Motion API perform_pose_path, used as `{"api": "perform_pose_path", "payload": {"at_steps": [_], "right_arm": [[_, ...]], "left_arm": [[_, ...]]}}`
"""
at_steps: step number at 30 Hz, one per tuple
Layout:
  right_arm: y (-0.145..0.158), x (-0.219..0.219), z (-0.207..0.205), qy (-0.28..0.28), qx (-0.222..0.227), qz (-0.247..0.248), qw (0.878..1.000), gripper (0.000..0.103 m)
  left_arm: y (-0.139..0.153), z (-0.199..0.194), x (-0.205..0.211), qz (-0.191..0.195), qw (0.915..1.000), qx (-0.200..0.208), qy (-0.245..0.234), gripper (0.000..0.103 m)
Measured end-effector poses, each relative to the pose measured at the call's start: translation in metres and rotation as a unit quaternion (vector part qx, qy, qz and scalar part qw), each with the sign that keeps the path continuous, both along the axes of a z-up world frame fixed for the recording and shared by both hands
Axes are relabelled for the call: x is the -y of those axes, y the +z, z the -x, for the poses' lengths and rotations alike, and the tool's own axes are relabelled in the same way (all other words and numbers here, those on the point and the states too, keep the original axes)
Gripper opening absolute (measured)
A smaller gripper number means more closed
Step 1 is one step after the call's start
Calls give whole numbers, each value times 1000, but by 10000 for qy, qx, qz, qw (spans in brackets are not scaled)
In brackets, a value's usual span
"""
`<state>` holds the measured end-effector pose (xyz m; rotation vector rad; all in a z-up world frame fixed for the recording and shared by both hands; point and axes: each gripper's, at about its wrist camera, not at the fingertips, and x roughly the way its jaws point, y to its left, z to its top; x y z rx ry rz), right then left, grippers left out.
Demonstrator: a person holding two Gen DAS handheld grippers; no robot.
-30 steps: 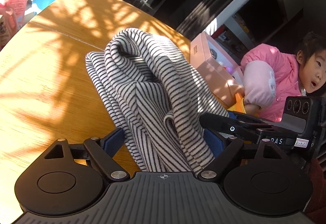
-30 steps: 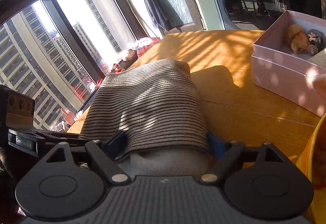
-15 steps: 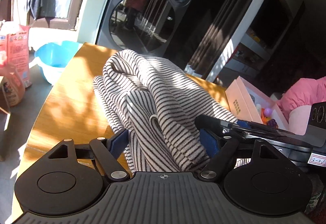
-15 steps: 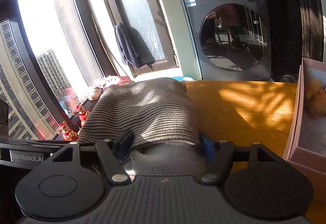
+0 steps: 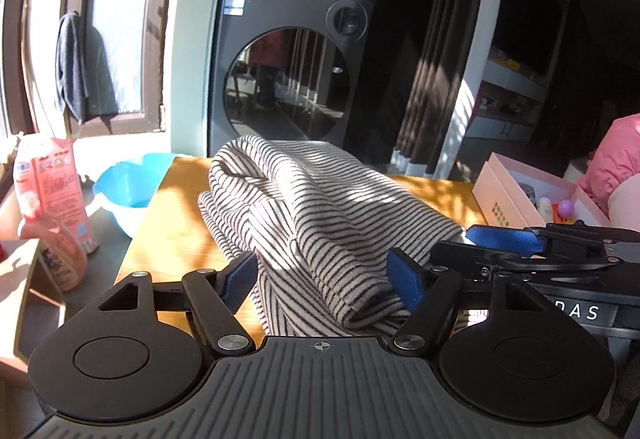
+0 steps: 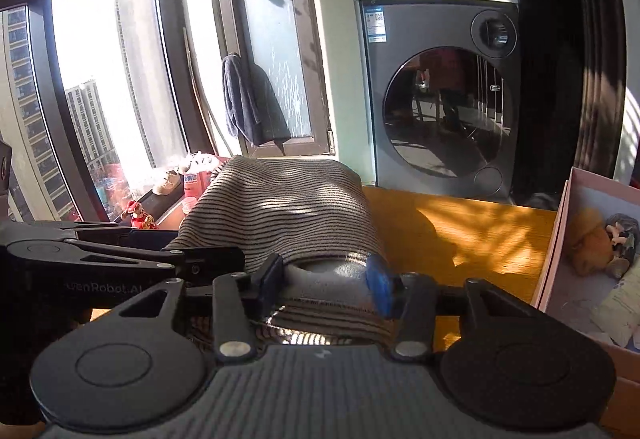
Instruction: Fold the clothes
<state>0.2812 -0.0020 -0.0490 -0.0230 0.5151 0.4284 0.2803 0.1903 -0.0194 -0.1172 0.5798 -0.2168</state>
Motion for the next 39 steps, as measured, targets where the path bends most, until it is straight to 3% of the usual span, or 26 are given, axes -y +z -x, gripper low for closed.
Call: {"api": "perform_pose_path", "payload": {"at_steps": [4, 10, 12, 13, 15, 19, 23, 26, 31, 39], "right_arm": [[-7, -3, -6, 96, -43, 133, 9999, 53], [-10, 10, -7, -59, -199, -153, 9997, 69], [-8, 16, 1, -138, -226, -264, 9993, 79], [-7, 19, 7, -178, -201, -281, 9992, 83], [-6, 25, 18, -265, -161, -303, 9991, 103], [-12, 40, 42, -196, -433, -230, 9986, 103], [-27, 44, 63, -241, -844, 239, 9959, 103], [-32, 47, 74, -289, -938, 527, 9938, 103], [-33, 50, 78, -368, -914, 648, 9930, 103], [-34, 52, 78, -404, -908, 672, 9928, 103]], "left_arm": [[-3, -3, 2, 14, 10000, -27, 80, 74], [1, 2, 5, -55, 9995, -77, 307, 74], [5, 15, 6, -43, 9987, -49, 497, 76], [7, 22, 6, -34, 9982, -33, 597, 83], [9, 43, 9, 44, 9957, 41, 923, 95], [-1, 89, 29, 15, 9900, -21, 1410, 103], [-25, 118, 52, -44, 9813, -528, 1851, 103], [-24, 128, 61, -171, 9738, -575, 2192, 103], [-26, 125, 68, -466, 9716, -705, 2212, 103], [-27, 125, 71, -547, 9693, -718, 2289, 103]]}}
